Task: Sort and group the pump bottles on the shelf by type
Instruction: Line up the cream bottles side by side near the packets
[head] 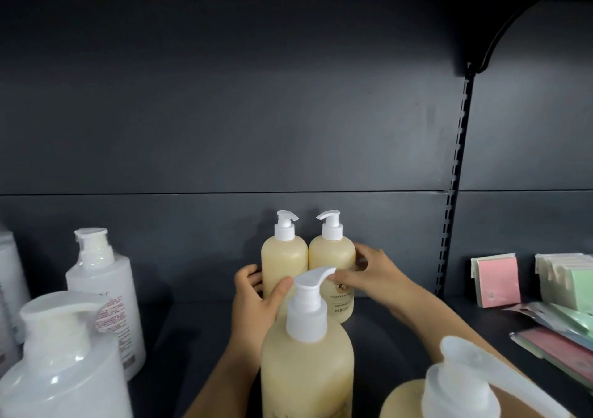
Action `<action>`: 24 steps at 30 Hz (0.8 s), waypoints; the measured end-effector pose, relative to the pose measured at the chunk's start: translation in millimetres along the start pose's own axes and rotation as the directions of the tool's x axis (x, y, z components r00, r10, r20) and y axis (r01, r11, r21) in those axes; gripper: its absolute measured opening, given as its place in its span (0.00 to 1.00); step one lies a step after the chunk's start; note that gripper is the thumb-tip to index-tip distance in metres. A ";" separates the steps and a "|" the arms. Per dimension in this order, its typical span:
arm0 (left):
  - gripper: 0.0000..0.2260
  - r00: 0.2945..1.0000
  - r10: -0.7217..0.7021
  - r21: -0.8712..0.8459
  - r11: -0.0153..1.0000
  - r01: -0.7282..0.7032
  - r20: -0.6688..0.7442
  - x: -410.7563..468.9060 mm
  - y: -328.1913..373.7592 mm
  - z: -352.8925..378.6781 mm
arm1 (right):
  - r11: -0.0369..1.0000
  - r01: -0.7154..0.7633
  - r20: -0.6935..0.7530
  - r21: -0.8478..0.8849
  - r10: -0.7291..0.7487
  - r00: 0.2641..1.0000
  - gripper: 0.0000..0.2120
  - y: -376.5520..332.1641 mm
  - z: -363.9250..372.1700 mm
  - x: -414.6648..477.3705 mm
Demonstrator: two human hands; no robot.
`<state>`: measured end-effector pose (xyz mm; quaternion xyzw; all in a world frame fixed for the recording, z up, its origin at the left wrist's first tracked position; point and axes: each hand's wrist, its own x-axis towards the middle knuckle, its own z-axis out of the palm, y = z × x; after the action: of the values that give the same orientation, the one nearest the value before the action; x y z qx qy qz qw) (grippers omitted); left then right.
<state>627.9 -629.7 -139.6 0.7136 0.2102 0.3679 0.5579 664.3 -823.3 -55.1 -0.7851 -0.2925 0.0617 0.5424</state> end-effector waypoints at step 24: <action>0.32 0.996 0.068 0.299 0.951 -0.082 0.058 -31.8 46.1 -13.5 | 0.983 -0.020 -0.178 -0.183 -0.013 0.984 0.26 11.7 11.6 2.1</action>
<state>592.1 -657.0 -103.5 0.8061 0.2236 0.3357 0.4329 665.7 -815.6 -69.6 -0.8349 -0.2459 -0.0352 0.4912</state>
